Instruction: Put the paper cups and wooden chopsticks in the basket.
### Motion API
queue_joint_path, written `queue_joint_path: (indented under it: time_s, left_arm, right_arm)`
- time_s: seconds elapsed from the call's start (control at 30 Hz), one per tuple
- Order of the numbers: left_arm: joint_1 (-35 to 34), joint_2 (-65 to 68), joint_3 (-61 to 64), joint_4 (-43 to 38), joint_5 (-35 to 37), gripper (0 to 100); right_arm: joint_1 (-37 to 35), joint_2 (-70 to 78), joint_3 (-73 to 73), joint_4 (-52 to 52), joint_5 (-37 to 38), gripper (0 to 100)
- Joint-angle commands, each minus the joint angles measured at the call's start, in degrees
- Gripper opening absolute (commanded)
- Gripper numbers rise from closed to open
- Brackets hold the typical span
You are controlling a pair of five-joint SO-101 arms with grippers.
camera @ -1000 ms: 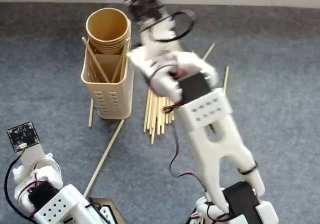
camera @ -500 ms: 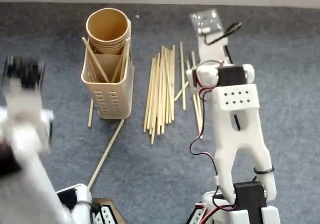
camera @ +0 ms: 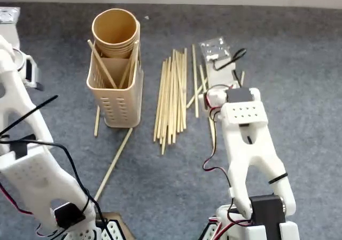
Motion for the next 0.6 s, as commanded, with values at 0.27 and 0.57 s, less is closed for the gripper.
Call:
queue_joint_path:
  time_s: [0.27,0.57]
  left_arm:
    - [11.9,6.2,13.4,0.5,0.2,31]
    - [15.5,12.9,14.2,-1.0,0.1,30]
  right_arm:
    - [0.8,-1.6,7.8,-6.9,0.3,0.9]
    - [1.5,-1.6,7.8,-7.0,0.3,0.9]
